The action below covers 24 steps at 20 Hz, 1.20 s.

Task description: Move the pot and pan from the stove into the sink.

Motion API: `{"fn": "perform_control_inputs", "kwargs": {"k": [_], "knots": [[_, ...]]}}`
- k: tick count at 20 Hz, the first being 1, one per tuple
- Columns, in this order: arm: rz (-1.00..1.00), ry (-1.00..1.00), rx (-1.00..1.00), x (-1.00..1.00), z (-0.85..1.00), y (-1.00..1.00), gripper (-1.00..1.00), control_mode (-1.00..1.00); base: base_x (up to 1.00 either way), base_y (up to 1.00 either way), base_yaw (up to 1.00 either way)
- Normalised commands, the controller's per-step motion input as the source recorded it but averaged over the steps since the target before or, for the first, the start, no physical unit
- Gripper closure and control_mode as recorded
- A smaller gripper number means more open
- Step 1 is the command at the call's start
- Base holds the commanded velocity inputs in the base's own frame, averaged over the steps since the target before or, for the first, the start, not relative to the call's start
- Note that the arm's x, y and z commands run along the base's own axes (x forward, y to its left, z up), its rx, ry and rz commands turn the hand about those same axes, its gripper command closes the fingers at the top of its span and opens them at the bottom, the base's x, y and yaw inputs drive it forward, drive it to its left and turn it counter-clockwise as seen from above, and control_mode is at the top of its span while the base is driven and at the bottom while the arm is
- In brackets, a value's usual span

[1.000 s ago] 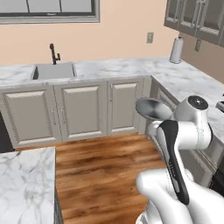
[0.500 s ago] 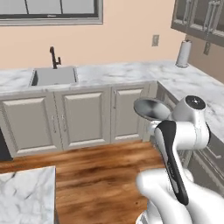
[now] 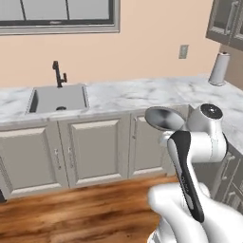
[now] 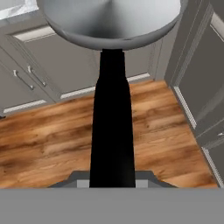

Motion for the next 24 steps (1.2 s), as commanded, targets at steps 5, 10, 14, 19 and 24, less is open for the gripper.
{"fn": "perform_control_inputs", "kwargs": {"k": [5,10,14,19,24], "knots": [[0.0,0.0,0.0,0.0,0.0,0.0,1.0,1.0,0.99,0.03,0.01],[0.0,0.0,0.0,0.0,0.0,0.0,1.0,1.0,0.94,0.0,0.02],[0.0,0.0,0.0,0.0,0.0,0.0,1.0,1.0,0.87,0.0,0.02],[0.0,0.0,0.0,0.0,0.0,0.0,1.0,1.0,0.53,0.2,0.02],[0.0,0.0,0.0,0.0,0.0,0.0,1.0,1.0,0.17,0.7,0.0]]}}
